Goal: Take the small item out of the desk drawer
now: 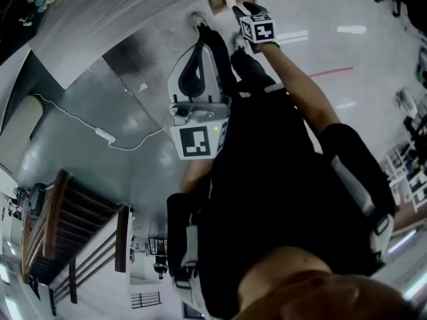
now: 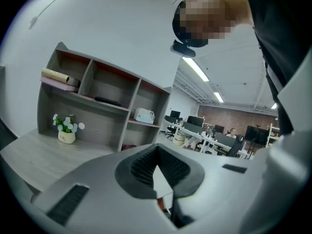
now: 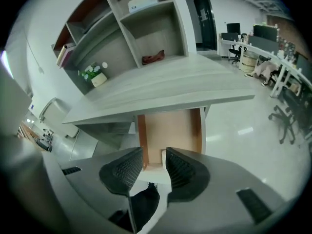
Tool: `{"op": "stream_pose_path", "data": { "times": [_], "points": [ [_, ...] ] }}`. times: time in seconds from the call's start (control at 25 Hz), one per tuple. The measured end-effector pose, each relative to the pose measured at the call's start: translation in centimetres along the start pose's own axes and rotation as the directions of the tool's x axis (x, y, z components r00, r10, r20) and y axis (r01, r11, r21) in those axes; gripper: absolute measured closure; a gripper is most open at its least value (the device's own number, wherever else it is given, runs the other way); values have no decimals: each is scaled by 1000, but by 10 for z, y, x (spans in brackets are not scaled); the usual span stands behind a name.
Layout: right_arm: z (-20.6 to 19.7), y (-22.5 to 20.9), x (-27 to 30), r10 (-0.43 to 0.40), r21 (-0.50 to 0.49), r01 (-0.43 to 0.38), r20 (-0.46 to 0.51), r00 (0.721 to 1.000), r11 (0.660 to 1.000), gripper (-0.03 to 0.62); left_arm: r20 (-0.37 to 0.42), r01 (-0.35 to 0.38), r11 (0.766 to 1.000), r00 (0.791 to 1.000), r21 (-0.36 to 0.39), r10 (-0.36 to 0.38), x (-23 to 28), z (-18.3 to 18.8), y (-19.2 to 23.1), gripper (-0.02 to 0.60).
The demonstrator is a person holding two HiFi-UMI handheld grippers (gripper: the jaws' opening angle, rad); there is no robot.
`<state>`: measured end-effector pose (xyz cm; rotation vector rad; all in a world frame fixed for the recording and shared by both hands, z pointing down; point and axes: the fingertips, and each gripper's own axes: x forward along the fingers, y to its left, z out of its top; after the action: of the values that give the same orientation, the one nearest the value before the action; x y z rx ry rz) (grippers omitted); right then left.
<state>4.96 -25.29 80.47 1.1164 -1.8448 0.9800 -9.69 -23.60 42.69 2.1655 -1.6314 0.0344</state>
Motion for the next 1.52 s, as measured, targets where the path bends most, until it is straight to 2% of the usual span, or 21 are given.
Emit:
{"op": "stream_pose_path", "data": {
  "times": [0.36,0.56,1.04,1.28,1.52],
  "points": [
    [-19,-25,57,-54,3,55,-110,992,998,437,-25,-11,1000,1000,-17,11,4,-11,8,591],
    [-41,-31,100,-57,1,58,-149,987,998,424,-41,-28,999,999,-29,27,11,-39,23,591],
    [-52,-39,125,-125,-41,118,-239,963,992,419,-64,-45,998,997,-40,42,6,-40,36,591],
    [-48,-43,131,-141,-48,133,-253,957,990,421,-68,-45,998,997,-47,42,6,-41,37,591],
    [-44,-48,128,-140,-34,136,-227,964,990,431,-60,-42,998,997,-47,39,5,-42,32,591]
  ]
}}
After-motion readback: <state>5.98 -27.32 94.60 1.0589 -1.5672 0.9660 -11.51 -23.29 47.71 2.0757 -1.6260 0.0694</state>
